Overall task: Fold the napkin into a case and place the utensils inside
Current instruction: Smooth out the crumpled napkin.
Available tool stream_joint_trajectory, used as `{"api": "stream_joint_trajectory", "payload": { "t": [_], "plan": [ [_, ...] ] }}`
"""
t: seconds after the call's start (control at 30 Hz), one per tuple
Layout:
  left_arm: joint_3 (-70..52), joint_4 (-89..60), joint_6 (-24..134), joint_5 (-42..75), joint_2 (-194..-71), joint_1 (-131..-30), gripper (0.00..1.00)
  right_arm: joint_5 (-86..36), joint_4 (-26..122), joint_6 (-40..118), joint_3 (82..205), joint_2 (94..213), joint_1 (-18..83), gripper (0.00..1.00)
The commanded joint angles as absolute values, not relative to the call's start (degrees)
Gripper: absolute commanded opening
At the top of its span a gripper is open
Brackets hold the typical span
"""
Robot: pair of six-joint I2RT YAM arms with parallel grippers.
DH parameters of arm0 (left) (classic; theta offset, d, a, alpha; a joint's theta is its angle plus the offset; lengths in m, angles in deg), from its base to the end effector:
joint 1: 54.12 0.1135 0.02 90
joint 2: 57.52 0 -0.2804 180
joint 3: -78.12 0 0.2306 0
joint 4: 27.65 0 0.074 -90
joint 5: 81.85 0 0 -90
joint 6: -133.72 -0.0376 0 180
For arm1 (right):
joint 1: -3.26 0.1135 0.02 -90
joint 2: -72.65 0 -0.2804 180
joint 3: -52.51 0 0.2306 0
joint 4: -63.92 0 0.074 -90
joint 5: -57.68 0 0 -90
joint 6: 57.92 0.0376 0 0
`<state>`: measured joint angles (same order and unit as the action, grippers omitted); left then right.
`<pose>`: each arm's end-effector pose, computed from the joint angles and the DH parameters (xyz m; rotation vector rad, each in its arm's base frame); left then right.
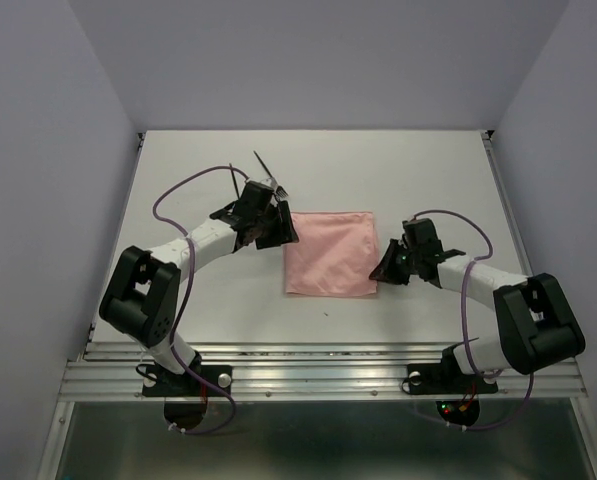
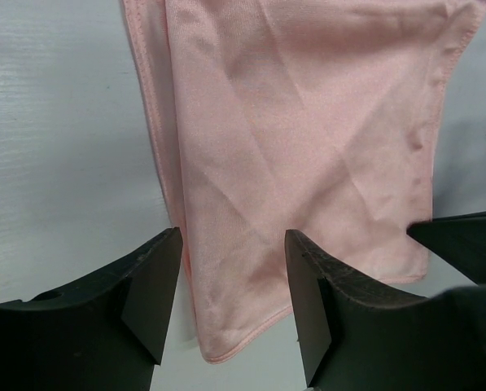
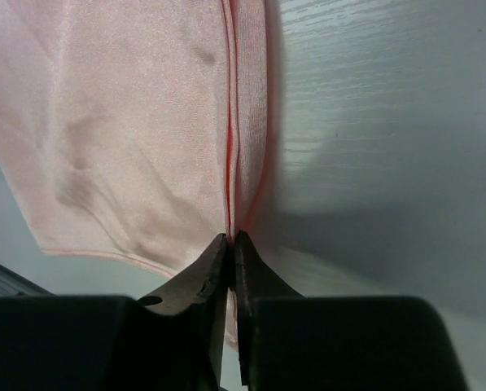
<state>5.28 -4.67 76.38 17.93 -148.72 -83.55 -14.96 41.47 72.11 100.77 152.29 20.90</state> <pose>0.2826 -0.1668 0.2478 0.0251 2.3977 -0.7343 0.2170 0.0808 0.1805 0.3816 2.6028 0.7652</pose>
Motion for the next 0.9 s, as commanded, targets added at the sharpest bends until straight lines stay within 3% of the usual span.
{"api": "stream_joint_trajectory", "payload": {
  "t": [0.0,0.07,0.2,0.23,0.27,0.3,0.43,0.77,0.87],
  "plan": [
    [5.1,-6.1,76.4,17.4,-148.8,-84.0,0.64,-14.7,43.1,72.2,103.2,151.6,21.4,0.06],
    [5.3,-6.2,76.2,17.3,-148.8,-84.0,0.64,-15.7,41.3,71.6,104.1,150.8,21.9,0.01],
    [5.3,-6.1,75.8,17.5,-149.1,-83.9,0.64,-22.5,34.7,69.3,107.5,149.1,23.8,0.03],
    [5.2,-6.1,75.8,17.4,-149.3,-84.0,0.64,-24.7,30.5,68.2,108.5,149.1,24.3,0.08],
    [5.2,-6.1,75.7,17.5,-149.5,-84.0,0.64,-27.3,28.4,67.7,110.7,148.9,25.1,0.24],
    [5.0,-6.1,75.6,17.5,-149.7,-84.0,0.64,-32.6,26.5,67.2,111.7,148.9,26.9,0.26],
    [4.9,-6.3,75.4,17.7,-150.4,-84.0,0.65,-41.9,22.4,67.1,112.6,144.8,28.8,0.28],
    [4.6,-6.4,74.8,18.4,-151.2,-84.0,0.65,-40.9,25.4,67.2,109.1,150.5,28.8,0.29],
    [4.1,-6.2,74.9,18.1,-151.2,-84.0,0.65,-39.9,25.6,66.6,110.3,151.1,28.8,0.23]
  ]
}}
